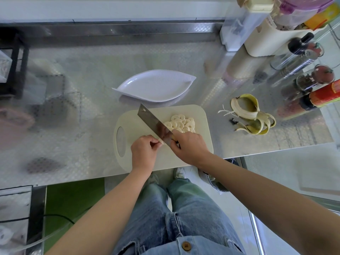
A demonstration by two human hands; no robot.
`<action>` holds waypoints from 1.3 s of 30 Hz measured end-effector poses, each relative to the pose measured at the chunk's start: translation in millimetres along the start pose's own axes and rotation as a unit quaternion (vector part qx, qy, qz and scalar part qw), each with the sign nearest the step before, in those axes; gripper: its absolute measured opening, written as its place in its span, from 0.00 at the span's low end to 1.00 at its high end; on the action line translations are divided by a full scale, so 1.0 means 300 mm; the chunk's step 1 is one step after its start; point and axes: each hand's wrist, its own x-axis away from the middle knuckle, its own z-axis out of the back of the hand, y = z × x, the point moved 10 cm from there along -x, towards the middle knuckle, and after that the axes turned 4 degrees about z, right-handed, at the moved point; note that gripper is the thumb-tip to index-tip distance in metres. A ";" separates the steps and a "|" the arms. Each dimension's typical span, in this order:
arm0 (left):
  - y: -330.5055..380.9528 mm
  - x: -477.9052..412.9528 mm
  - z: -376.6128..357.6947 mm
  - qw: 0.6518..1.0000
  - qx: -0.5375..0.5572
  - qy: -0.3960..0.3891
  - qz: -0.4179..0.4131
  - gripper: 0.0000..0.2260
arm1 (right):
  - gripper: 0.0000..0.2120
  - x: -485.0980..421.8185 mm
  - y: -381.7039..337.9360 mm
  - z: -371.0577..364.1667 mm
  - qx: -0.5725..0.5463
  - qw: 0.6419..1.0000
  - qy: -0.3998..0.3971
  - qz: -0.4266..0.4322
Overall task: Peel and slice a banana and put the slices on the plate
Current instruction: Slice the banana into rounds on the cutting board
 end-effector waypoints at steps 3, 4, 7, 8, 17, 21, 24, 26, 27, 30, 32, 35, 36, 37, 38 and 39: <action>-0.003 -0.003 -0.001 1.000 -0.005 -0.003 0.002 0.05 | 0.11 -0.001 0.000 -0.008 -0.010 1.000 -0.005 -0.002; -0.005 -0.003 -0.002 1.000 -0.005 -0.004 0.005 0.05 | 0.11 -0.002 0.000 -0.011 -0.012 1.000 -0.007 -0.002; -0.003 -0.004 -0.004 1.000 -0.005 -0.007 0.007 0.04 | 0.11 -0.003 0.008 -0.022 -0.019 1.000 -0.009 -0.006; -0.003 -0.004 -0.004 1.000 -0.003 -0.008 0.007 0.04 | 0.11 -0.004 0.010 -0.026 -0.020 1.000 -0.011 -0.008; 0.002 -0.003 0.000 1.000 -0.013 -0.006 0.016 0.03 | 0.12 -0.016 0.029 -0.058 -0.067 0.997 -0.018 -0.028; -0.014 0.002 0.012 0.999 -0.035 0.018 0.031 0.05 | 0.16 -0.013 0.039 -0.067 -0.075 0.997 -0.011 -0.031; -0.015 0.004 0.002 0.999 -0.040 0.012 0.028 0.04 | 0.14 -0.013 0.040 -0.073 -0.065 0.998 -0.010 -0.022; -0.019 0.001 -0.001 0.999 -0.037 0.010 0.031 0.03 | 0.12 -0.016 0.033 -0.072 -0.053 0.998 -0.009 -0.015; -0.021 -0.001 -0.002 0.999 -0.038 0.010 0.032 0.03 | 0.10 -0.017 0.027 -0.069 -0.046 0.999 -0.008 -0.010; -0.023 -0.003 -0.005 0.999 -0.042 0.010 0.030 0.03 | 0.09 -0.025 0.004 -0.067 -0.030 0.999 -0.011 0.003; -0.023 -0.001 -0.005 0.998 -0.047 0.013 0.028 0.03 | 0.09 -0.030 -0.007 -0.070 -0.020 1.000 -0.015 0.010; -0.022 -0.001 -0.007 0.998 -0.050 0.015 0.028 0.03 | 0.09 -0.033 -0.019 -0.073 -0.006 1.000 -0.015 0.021; -0.021 -0.001 -0.006 0.998 -0.048 0.016 0.030 0.03 | 0.09 -0.034 -0.018 -0.073 -0.003 1.000 -0.015 0.022; -0.021 -0.002 -0.006 0.998 -0.047 0.017 0.032 0.03 | 0.09 -0.034 -0.016 -0.074 0.000 1.000 -0.014 0.022; -0.023 -0.002 -0.004 0.998 -0.044 0.017 0.033 0.03 | 0.09 -0.035 -0.016 -0.076 0.003 1.000 -0.013 0.022; -0.026 -0.003 -0.003 0.998 -0.041 0.017 0.036 0.03 | 0.09 -0.035 -0.018 -0.078 0.005 1.000 -0.010 0.022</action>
